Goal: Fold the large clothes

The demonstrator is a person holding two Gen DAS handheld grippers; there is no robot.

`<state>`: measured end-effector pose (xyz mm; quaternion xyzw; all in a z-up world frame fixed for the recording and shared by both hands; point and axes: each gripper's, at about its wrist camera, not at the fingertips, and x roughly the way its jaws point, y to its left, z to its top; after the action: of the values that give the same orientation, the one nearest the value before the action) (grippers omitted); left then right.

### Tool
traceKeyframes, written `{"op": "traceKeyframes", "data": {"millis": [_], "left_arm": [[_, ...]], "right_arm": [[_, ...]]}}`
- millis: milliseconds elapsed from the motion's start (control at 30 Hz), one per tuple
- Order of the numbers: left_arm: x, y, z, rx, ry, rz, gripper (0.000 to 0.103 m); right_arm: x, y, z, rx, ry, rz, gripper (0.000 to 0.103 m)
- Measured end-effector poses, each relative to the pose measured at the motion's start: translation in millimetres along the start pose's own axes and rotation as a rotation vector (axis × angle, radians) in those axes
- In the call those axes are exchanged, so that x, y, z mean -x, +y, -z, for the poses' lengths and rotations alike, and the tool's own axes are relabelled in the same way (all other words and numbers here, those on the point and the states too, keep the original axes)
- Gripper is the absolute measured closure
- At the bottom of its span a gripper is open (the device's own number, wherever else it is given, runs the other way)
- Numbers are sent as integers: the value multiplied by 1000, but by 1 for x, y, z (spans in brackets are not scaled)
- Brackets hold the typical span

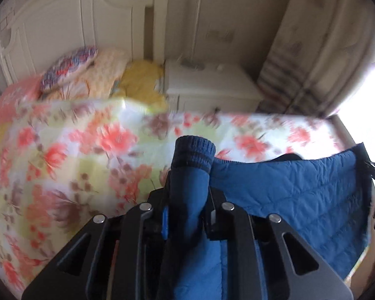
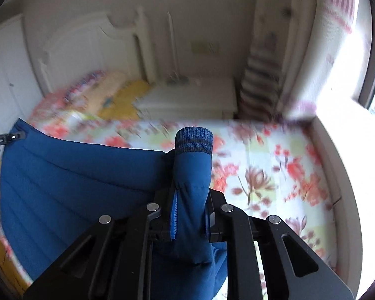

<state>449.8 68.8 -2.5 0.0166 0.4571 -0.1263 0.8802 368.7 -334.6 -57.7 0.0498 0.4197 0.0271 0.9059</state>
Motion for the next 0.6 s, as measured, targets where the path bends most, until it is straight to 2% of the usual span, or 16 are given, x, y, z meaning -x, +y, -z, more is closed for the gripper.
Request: {"op": "traceKeyframes", "data": {"millis": [33, 67, 100, 133, 200, 267, 333, 400, 433, 500, 533, 600], "left_arm": [[-30, -3, 10, -7, 45, -53, 83], [-50, -4, 20, -22, 70, -82, 78], [-73, -3, 35, -27, 96, -94, 76], [-80, 2, 43, -7, 96, -85, 75], [-73, 16, 45, 57, 53, -49, 71], [-70, 26, 45, 91, 43, -79, 47], [-72, 35, 46, 141, 51, -64, 43], [-70, 39, 48, 163, 43, -66, 39], [-65, 39, 50, 162, 27, -78, 37], [-57, 37, 52, 153, -1, -120, 33], [-55, 37, 53, 151, -11, -135, 33], [-50, 35, 54, 152, -34, -159, 33]], "right_arm": [[-24, -2, 9, -11, 52, 10, 86], [-39, -3, 18, -14, 79, 16, 86], [-49, -5, 26, -23, 86, 4, 86], [-51, -8, 30, -40, 75, -18, 86], [-50, -14, 29, -63, 69, -34, 85], [-52, -16, 30, -81, 68, -19, 84], [-52, -17, 32, -93, 57, -30, 80], [-50, -21, 35, -117, 44, -47, 64], [-49, -23, 36, -133, 39, -50, 59], [-44, -26, 39, -162, 24, -77, 36], [-39, -28, 39, -169, 3, -106, 30], [-34, -27, 39, -158, -20, -118, 28]]}}
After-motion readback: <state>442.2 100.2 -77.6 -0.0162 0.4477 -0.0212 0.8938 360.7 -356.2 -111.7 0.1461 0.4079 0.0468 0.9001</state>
